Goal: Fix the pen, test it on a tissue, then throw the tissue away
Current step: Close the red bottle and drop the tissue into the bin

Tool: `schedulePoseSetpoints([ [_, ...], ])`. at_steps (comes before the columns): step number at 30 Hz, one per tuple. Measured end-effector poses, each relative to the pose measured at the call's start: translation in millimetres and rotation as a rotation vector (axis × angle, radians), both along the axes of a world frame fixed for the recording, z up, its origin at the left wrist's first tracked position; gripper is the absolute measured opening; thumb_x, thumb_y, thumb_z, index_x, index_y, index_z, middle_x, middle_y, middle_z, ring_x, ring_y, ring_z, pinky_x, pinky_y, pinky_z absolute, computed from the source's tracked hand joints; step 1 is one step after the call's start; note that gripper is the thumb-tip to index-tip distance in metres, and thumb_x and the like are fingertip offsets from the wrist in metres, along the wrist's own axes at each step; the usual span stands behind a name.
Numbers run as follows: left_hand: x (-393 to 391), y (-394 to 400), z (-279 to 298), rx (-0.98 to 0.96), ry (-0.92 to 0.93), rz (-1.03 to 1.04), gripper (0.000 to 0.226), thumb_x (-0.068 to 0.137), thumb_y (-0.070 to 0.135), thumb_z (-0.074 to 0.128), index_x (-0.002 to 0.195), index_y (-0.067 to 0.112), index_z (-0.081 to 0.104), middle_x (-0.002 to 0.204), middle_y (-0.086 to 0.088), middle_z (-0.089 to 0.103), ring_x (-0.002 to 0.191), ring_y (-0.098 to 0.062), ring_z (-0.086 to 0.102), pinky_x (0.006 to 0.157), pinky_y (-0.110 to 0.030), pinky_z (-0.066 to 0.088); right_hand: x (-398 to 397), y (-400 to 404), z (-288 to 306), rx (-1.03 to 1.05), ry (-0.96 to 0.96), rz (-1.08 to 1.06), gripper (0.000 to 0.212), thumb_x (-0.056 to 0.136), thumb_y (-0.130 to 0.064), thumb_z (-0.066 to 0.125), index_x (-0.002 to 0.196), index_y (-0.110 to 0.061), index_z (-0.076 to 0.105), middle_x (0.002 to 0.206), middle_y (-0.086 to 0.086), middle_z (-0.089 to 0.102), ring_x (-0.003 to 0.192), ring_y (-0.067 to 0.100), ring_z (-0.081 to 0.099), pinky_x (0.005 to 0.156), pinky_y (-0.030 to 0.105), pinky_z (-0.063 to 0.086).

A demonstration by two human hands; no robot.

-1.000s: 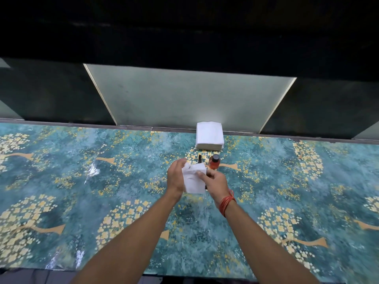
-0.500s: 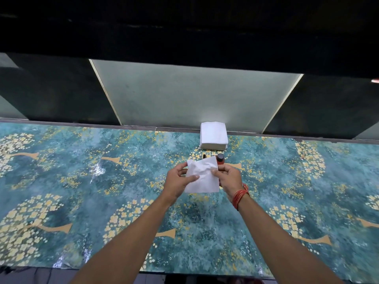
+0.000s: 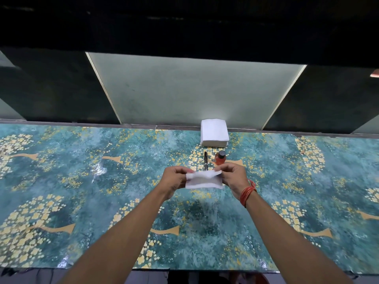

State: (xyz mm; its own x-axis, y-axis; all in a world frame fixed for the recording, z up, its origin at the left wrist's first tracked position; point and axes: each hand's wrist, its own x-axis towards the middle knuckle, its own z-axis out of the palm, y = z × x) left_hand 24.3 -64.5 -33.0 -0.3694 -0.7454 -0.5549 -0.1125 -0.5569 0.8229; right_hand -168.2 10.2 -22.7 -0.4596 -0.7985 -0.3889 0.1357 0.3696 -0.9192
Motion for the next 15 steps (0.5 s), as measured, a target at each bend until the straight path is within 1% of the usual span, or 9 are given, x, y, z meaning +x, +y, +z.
schedulePoseSetpoints([
  [2,0.8,-2.2,0.0,-0.004,-0.005,0.024,0.025,0.083,-0.016,0.059,0.070,0.002,0.071,0.092,-0.014,0.073,0.081,-0.027,0.069,0.058,-0.025,0.059,0.1,2.9,0.3,0.004,-0.037,0.011,0.028,0.081,0.018,0.061,0.066,-0.005,0.069,0.080,0.013,0.070,0.074,0.027,0.065,0.056,0.026,0.059],
  [5,2.6,-0.9,5.0,0.039,0.028,0.012,0.016,0.084,-0.011,0.058,0.075,-0.003,0.069,0.100,-0.019,0.071,0.079,-0.025,0.069,0.058,-0.026,0.059,-0.4,7.0,2.1,0.011,-0.058,0.038,0.033,0.081,0.024,0.054,0.063,-0.001,0.066,0.084,0.014,0.070,0.076,0.026,0.066,0.053,0.023,0.057],
  [6,3.8,-0.6,6.4,0.078,0.058,0.015,0.012,0.085,-0.006,0.058,0.080,-0.004,0.070,0.102,-0.019,0.071,0.076,-0.025,0.068,0.057,-0.027,0.059,-0.8,8.0,2.0,0.011,-0.061,0.051,0.035,0.080,0.026,0.051,0.062,0.000,0.065,0.084,0.015,0.070,0.077,0.026,0.066,0.053,0.023,0.056],
  [7,4.9,-1.1,7.0,0.128,0.101,0.017,0.013,0.084,0.001,0.056,0.085,-0.003,0.069,0.103,-0.019,0.071,0.075,-0.026,0.068,0.056,-0.030,0.058,-1.5,8.8,2.3,0.006,-0.060,0.066,0.036,0.080,0.027,0.049,0.061,0.001,0.065,0.084,0.015,0.070,0.077,0.026,0.067,0.053,0.023,0.056],
  [9,5.0,-2.8,7.8,0.237,0.165,-0.006,0.022,0.084,0.015,0.050,0.091,0.002,0.066,0.107,-0.016,0.072,0.077,-0.026,0.067,0.059,-0.031,0.055,-2.1,9.5,4.4,-0.007,-0.058,0.114,0.036,0.079,0.027,0.049,0.061,0.001,0.064,0.083,0.014,0.070,0.074,0.023,0.068,0.052,0.024,0.055],
  [11,1.9,-2.8,10.7,0.277,0.128,-0.117,0.028,0.086,0.026,0.057,0.099,0.004,0.068,0.109,-0.014,0.072,0.079,-0.025,0.065,0.060,-0.030,0.053,-2.2,10.6,7.8,-0.011,-0.051,0.184,0.035,0.079,0.027,0.050,0.061,0.000,0.065,0.080,0.012,0.071,0.069,0.016,0.069,0.051,0.023,0.054],
  [12,-1.0,-1.8,11.3,0.267,0.088,-0.202,0.030,0.085,0.027,0.064,0.104,0.003,0.070,0.108,-0.015,0.072,0.080,-0.024,0.065,0.059,-0.030,0.053,-1.6,11.1,9.5,-0.010,-0.046,0.217,0.035,0.079,0.027,0.050,0.062,0.000,0.065,0.079,0.011,0.072,0.067,0.014,0.069,0.052,0.023,0.053],
  [14,-7.4,3.2,12.9,0.212,0.009,-0.341,0.030,0.080,0.014,0.075,0.107,0.001,0.072,0.101,-0.015,0.073,0.076,-0.023,0.065,0.058,-0.028,0.055,0.7,10.7,9.7,0.004,-0.021,0.251,0.031,0.079,0.023,0.053,0.067,-0.001,0.068,0.081,0.011,0.072,0.069,0.015,0.068,0.057,0.026,0.054],
  [15,-12.0,5.3,12.3,0.180,-0.019,-0.367,0.029,0.078,0.007,0.076,0.106,0.000,0.072,0.098,-0.015,0.073,0.074,-0.023,0.066,0.059,-0.028,0.056,0.6,10.6,8.4,0.010,0.000,0.223,0.027,0.081,0.019,0.057,0.074,-0.003,0.070,0.084,0.013,0.072,0.072,0.019,0.067,0.061,0.029,0.055],
])
